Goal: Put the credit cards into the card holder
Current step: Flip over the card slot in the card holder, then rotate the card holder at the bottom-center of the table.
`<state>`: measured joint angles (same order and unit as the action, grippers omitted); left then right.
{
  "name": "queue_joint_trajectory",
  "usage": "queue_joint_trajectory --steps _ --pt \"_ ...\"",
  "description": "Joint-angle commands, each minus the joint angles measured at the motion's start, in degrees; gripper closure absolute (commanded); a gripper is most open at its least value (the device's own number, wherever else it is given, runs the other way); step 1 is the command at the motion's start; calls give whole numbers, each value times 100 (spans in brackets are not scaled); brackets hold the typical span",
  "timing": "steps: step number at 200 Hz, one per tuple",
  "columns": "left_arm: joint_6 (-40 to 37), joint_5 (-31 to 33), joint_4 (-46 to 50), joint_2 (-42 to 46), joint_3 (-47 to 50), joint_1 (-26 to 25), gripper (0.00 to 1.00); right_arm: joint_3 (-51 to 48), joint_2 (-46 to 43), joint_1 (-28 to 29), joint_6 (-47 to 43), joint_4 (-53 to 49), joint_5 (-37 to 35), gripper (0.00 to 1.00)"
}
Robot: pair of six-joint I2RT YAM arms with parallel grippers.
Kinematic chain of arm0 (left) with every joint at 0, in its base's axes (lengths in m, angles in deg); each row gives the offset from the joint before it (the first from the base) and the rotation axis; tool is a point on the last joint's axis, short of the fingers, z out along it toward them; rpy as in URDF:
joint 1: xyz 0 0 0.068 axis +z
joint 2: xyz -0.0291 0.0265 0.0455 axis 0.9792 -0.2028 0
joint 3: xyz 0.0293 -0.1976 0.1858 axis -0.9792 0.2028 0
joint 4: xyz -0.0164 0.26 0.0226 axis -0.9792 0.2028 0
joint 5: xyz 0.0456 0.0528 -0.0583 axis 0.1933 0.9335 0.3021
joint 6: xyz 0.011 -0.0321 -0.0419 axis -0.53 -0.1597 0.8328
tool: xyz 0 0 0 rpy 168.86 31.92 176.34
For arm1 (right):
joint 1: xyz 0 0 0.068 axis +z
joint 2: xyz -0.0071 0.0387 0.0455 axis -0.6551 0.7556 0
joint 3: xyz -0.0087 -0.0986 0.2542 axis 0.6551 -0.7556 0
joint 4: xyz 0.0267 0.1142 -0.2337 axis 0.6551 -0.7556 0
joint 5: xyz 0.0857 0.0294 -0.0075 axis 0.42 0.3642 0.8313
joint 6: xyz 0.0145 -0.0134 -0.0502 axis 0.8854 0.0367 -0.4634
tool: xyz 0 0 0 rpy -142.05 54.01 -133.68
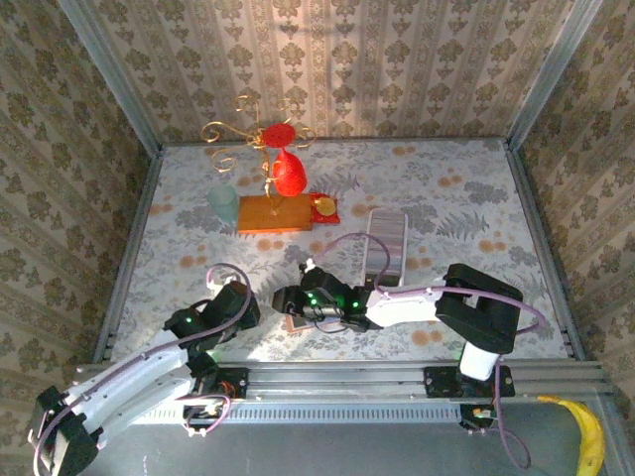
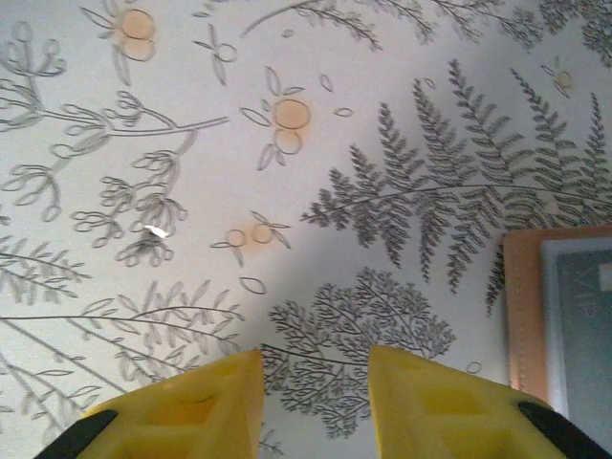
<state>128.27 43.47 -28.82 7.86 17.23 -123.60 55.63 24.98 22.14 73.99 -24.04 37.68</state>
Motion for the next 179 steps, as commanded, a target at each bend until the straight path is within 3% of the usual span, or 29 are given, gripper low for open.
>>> queue_joint_trajectory --steps 1,48,73,120,137,162,179 --pt "65 294 359 217 -193 129 63 209 -337 21 -539 25 111 52" --pt "-34 97 183 485 -180 225 57 315 -1834 -243 -2554 -1815 -163 50" --pt "-197 -347 -253 331 -150 223 55 207 -2959 -640 -4160 -3008 -543 49" --pt "-590 -1488 -1512 -795 -263 228 44 -388 -4874 -1179 -8685 -4186 -948 53" --pt "-646 -1887 -2006 -1305 -307 219 44 -446 -5029 -1684 -10011 -4811 -809 47" --pt "-761 -2160 -2395 -1925 -414 156 45 -219 -4612 -2220 -11073 -5718 -1087 45" --pt "-839 -2132 -2534 -2189 -449 103 48 -220 -4237 -2465 -11477 -5729 -1225 44"
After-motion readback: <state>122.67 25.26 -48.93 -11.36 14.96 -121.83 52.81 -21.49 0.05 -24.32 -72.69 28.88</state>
